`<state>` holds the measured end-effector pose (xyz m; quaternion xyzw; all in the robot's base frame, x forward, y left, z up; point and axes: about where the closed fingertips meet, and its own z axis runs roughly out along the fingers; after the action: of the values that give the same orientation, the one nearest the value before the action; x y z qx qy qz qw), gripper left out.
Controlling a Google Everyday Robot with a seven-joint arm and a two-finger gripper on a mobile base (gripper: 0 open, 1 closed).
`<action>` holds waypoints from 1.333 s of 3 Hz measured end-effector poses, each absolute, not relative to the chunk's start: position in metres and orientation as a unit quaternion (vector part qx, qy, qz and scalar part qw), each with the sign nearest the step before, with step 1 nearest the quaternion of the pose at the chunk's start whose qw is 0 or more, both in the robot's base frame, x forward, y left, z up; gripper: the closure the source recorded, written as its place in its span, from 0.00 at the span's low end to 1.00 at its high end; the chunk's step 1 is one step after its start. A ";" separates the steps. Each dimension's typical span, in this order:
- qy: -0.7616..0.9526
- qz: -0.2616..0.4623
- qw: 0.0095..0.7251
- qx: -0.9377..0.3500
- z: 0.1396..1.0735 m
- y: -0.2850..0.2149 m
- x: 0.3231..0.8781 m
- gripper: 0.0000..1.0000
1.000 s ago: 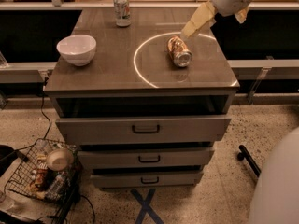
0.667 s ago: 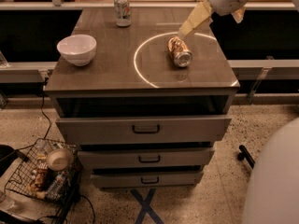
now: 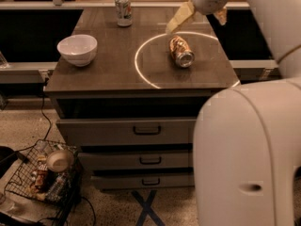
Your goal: Place orange can upright
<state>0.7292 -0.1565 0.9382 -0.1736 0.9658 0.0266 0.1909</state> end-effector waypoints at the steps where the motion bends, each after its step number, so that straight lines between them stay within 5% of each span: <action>1: 0.971 0.020 0.172 -0.163 0.922 -0.147 0.747 0.00; 3: 0.980 -0.010 0.128 -0.151 0.883 -0.135 0.765 0.00; 4: 0.982 -0.013 0.117 -0.149 0.870 -0.134 0.769 0.13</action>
Offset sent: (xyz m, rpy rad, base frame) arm 0.0610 0.0128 -0.0291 -0.1297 0.2512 -0.0618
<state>0.7686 -0.1343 0.8700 -0.1494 0.9817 -0.0130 0.1173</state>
